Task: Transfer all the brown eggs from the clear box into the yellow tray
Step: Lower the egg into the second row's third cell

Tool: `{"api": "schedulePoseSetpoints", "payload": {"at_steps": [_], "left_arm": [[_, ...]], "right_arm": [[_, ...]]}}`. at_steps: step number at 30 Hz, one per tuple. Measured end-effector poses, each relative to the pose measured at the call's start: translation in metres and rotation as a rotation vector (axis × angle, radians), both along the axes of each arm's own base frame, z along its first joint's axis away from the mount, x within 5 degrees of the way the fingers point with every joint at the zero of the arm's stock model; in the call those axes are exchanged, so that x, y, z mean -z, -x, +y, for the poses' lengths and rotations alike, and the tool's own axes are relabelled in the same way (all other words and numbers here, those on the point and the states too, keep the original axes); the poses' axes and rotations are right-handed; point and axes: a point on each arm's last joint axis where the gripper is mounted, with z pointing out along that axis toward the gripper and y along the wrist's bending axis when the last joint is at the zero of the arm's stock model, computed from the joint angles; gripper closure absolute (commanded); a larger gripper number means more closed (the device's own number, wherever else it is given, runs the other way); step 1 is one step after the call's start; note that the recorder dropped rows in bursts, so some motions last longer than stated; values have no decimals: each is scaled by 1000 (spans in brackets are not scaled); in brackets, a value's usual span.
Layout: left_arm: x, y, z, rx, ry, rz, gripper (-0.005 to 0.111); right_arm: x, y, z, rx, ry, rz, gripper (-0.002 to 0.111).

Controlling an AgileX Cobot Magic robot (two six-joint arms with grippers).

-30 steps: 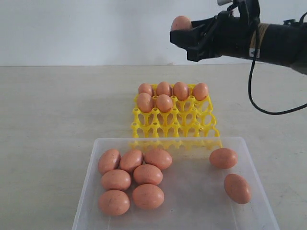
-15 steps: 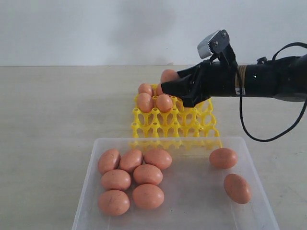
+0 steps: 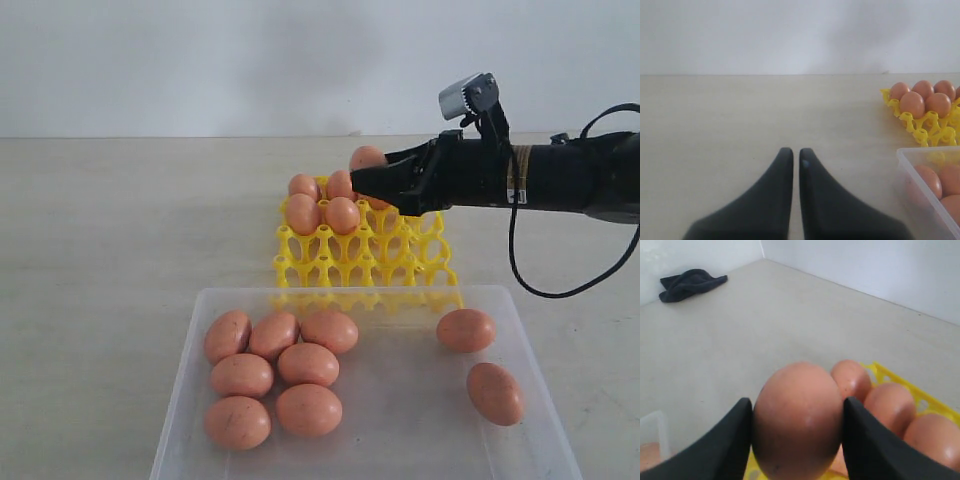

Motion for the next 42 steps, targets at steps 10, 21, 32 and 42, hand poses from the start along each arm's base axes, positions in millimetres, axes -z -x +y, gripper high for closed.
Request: {"api": "schedulePoseSetpoints", "payload": {"at_steps": [10,21,32,42], "left_arm": [[0,0,0,0,0,0,103],[0,0,0,0,0,0,103],[0,0,0,0,0,0,103],[0,0,0,0,0,0,103]], "right_arm": [[10,-7,-13,113,121,20,109],[44,-9,-15,127,144,99,109],[44,-9,-13,107,135,57,109],[43,-11,-14,113,150,22,109]]}}
